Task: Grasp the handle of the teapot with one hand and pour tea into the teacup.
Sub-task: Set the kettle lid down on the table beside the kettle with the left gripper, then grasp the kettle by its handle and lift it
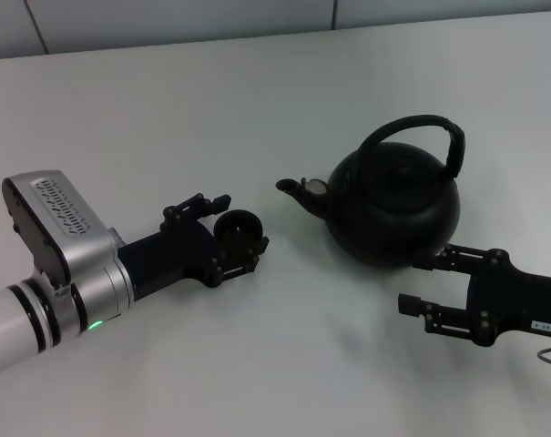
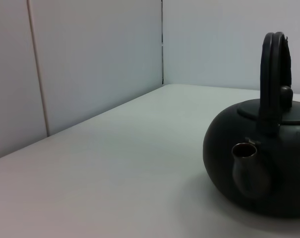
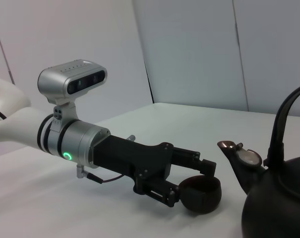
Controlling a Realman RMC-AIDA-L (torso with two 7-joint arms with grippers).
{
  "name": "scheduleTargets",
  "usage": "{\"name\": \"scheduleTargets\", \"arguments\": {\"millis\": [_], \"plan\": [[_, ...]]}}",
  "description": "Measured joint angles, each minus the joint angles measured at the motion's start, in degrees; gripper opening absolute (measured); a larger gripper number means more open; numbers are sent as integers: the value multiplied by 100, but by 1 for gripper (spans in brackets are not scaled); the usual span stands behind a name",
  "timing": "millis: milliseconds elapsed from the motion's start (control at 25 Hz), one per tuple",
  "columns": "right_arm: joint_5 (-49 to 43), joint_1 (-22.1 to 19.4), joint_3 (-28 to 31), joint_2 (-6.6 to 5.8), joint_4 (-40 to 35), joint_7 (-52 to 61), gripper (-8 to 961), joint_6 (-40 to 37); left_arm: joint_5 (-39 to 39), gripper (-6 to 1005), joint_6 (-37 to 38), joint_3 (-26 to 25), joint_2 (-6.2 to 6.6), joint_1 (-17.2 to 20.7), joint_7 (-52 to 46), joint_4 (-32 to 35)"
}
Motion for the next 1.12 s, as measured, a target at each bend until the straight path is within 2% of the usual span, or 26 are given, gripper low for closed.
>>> {"name": "scheduleTargets", "arguments": {"millis": [200,320,400,440,520,560,600,640,680,760,920,1120], "plan": [[0,-4,0,0,0,5,673,1,0,801,191,0,0,34,-7,19],[0,-14,0,0,0,6,673,8,2,801,828,10,37,281,-84,235],[0,-18,4,0,-1,7,673,16,8,801,1573,93,81,766,-339,810],[0,-17,5,0,0,7,673,24,8,801,1573,93,81,766,-339,810],[0,-17,11,0,0,8,673,34,10,801,2132,225,92,1259,-765,1501],[0,-14,18,0,-5,8,673,38,7,801,2508,332,101,1658,-1103,2067],[0,-14,18,0,-5,8,673,38,7,801,2508,332,101,1658,-1103,2067],[0,-13,22,0,-9,8,673,40,12,801,2706,386,110,1892,-1263,2368],[1,-13,25,0,-13,8,673,43,12,801,2706,386,110,1892,-1263,2368],[6,-12,27,0,-18,8,673,47,5,801,3295,437,230,2457,-1651,2992],[8,-13,27,0,-18,9,673,48,-23,801,3600,402,400,2652,-1832,3057],[10,-18,27,0,-3,8,673,48,-2,801,3634,426,431,2675,-1838,3063]]}}
